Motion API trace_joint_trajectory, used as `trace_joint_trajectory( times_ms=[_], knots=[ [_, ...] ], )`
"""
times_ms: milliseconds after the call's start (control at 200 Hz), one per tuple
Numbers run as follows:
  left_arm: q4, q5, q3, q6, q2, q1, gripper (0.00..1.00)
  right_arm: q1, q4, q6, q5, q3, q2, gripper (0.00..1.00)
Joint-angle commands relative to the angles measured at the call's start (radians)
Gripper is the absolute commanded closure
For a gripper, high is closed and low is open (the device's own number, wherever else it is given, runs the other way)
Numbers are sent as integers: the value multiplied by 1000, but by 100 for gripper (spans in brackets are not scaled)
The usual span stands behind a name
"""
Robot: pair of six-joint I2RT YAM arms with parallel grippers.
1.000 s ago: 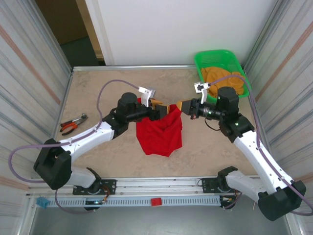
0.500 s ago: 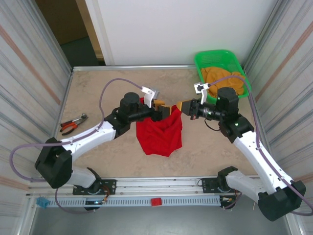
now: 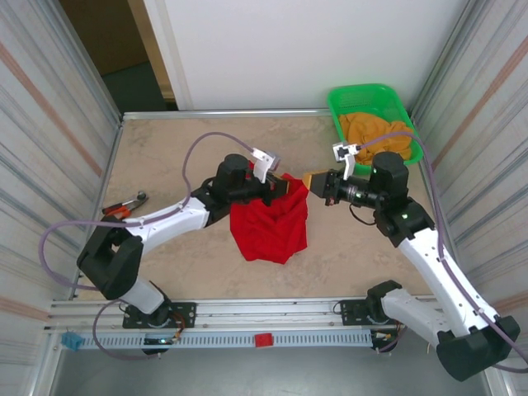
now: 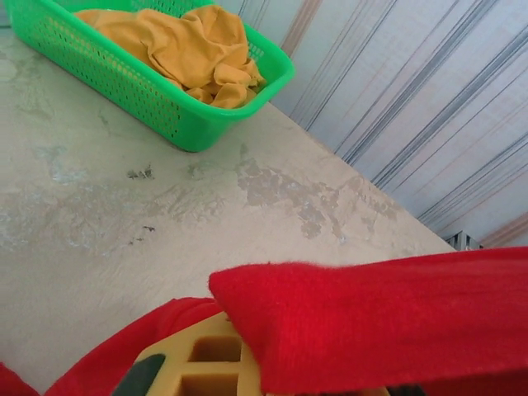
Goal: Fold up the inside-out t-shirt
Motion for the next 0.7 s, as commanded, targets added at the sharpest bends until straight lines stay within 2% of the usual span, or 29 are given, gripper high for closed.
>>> trace_joint_trajectory(
  times_ms=[0, 120, 301, 376, 436, 511, 691],
  knots=[
    [-33, 48, 44, -6, -112, 58, 100, -31, -42, -46, 51, -52, -23, 100],
    [-75, 238, 92, -62, -156, 121, 100, -42, -30, -47, 120, -107, 9, 100],
    [-91, 463, 148, -102, -148, 129, 100, -44, 3, -33, 139, -111, 115, 100],
    [-63, 491, 142, -130, -143, 130, 100, -43, -24, -39, 144, -82, 134, 62],
    [-39, 502, 132, -144, -142, 132, 100, -43, -36, -39, 155, -72, 117, 47],
    [-17, 502, 121, -162, -137, 133, 100, -43, -57, -37, 165, -60, 84, 42],
    [-11, 476, 117, -174, -127, 134, 100, -20, -79, -7, 141, -32, 2, 44]
  ],
)
